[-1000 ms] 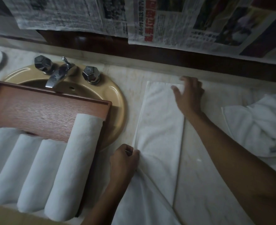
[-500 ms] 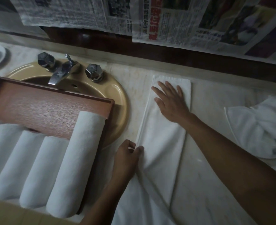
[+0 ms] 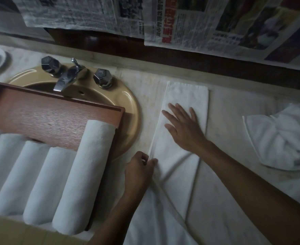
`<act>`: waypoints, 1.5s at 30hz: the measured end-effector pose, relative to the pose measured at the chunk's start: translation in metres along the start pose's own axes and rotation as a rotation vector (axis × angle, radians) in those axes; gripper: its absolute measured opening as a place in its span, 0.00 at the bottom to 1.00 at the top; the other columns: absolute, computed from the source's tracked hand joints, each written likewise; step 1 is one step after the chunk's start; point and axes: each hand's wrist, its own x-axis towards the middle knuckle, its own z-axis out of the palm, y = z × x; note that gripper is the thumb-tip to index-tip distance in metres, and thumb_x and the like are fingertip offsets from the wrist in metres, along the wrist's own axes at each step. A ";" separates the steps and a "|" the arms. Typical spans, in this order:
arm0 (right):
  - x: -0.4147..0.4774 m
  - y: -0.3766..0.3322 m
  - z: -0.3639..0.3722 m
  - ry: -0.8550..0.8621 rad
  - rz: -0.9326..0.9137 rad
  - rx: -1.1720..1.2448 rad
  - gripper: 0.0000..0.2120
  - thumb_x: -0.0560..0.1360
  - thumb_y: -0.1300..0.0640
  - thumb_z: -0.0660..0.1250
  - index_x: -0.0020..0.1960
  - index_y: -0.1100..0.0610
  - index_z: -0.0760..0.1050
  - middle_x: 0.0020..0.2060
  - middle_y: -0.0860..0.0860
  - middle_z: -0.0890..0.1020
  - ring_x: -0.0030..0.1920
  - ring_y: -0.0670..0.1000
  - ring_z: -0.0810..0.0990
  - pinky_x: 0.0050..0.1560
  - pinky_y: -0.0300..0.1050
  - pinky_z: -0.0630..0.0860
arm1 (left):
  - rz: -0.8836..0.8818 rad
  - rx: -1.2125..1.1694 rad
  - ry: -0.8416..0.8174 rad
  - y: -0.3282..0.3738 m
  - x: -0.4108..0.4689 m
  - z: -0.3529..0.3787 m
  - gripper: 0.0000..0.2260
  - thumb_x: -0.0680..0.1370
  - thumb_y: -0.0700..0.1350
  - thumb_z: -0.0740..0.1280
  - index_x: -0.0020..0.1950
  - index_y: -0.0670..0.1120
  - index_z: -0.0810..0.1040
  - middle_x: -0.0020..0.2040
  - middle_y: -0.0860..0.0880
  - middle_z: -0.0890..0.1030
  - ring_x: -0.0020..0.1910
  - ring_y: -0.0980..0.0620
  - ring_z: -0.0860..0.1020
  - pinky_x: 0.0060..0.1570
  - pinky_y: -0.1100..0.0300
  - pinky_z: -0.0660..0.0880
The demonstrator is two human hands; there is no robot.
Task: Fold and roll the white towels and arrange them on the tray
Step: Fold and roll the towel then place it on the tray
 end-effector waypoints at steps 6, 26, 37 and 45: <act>0.027 0.020 -0.001 0.005 0.044 -0.060 0.25 0.86 0.41 0.48 0.82 0.43 0.58 0.83 0.46 0.57 0.82 0.51 0.53 0.79 0.65 0.51 | -0.174 -0.531 -0.509 0.020 -0.007 -0.014 0.06 0.78 0.43 0.73 0.48 0.42 0.79 0.49 0.45 0.86 0.48 0.46 0.84 0.54 0.52 0.80; 0.007 -0.013 -0.004 0.140 0.033 0.061 0.22 0.82 0.45 0.59 0.73 0.50 0.72 0.78 0.55 0.67 0.79 0.58 0.62 0.76 0.70 0.57 | 0.068 0.078 0.130 -0.004 -0.001 -0.002 0.15 0.72 0.56 0.76 0.39 0.48 0.76 0.34 0.51 0.80 0.37 0.50 0.79 0.41 0.50 0.79; 0.006 0.000 0.003 0.007 0.039 0.098 0.21 0.84 0.43 0.55 0.75 0.45 0.66 0.82 0.46 0.59 0.82 0.49 0.51 0.80 0.61 0.47 | -0.253 -0.455 -0.608 0.006 -0.036 -0.007 0.09 0.83 0.45 0.67 0.62 0.46 0.80 0.54 0.44 0.87 0.53 0.42 0.86 0.58 0.42 0.82; 0.004 0.002 0.004 0.025 0.013 0.055 0.22 0.84 0.42 0.54 0.76 0.45 0.65 0.82 0.46 0.59 0.82 0.49 0.52 0.80 0.61 0.49 | -0.072 -0.378 -0.080 -0.029 -0.034 -0.010 0.15 0.81 0.52 0.69 0.40 0.43 0.75 0.35 0.45 0.79 0.33 0.48 0.77 0.32 0.54 0.71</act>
